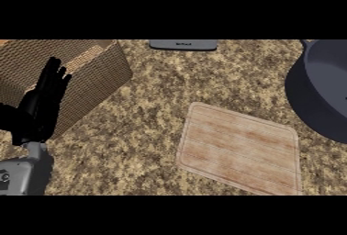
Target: Pick the bell pepper from the cutting board and place it in the pot
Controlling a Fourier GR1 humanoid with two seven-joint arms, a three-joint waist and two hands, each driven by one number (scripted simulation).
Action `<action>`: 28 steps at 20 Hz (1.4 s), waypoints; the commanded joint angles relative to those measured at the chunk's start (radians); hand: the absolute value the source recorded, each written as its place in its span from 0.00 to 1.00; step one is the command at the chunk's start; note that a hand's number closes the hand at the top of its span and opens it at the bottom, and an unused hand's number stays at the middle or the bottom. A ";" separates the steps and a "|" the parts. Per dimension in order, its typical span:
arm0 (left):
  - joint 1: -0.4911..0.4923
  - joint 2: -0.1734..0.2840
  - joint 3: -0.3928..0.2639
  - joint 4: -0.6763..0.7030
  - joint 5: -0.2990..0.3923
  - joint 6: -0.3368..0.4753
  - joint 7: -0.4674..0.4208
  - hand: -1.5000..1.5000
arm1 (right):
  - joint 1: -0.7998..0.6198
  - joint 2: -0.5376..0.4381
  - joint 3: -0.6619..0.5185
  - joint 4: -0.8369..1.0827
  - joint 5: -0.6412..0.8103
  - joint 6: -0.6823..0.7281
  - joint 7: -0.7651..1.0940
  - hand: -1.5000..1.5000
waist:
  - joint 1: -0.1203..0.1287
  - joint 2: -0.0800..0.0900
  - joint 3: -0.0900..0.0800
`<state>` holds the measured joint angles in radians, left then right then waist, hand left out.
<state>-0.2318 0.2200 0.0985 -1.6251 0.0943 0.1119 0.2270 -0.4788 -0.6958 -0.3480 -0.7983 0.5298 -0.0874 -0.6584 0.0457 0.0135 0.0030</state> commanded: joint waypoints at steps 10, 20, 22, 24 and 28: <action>0.009 -0.009 -0.022 -0.030 -0.001 -0.017 0.010 0.50 | -0.208 -0.008 0.022 0.508 0.048 0.179 -0.135 0.00 | 0.024 0.007 0.003; -0.054 -0.016 0.000 0.031 -0.008 0.011 0.010 0.50 | -0.303 -0.053 -0.170 0.630 -0.163 0.498 -0.208 0.00 | 0.000 0.012 0.004; -0.018 -0.033 -0.016 0.025 -0.021 0.010 -0.028 0.50 | -0.320 -0.083 -0.192 0.656 -0.185 0.529 -0.161 0.00 | 0.010 0.013 0.004; -0.010 -0.045 -0.024 0.020 -0.027 0.020 -0.027 0.50 | -0.318 -0.139 -0.221 0.667 -0.216 0.606 -0.155 0.00 | 0.008 0.014 0.005; -0.052 -0.024 -0.006 0.040 -0.024 0.017 -0.013 0.50 | -0.308 -0.194 -0.233 0.667 -0.232 0.659 -0.132 0.00 | 0.003 0.016 0.006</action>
<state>-0.2620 0.2025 0.0968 -1.5997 0.0843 0.1144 0.2136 -0.7804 -0.8293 -0.5509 -0.1485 0.3300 0.4262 -0.7625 0.0520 0.0274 0.0084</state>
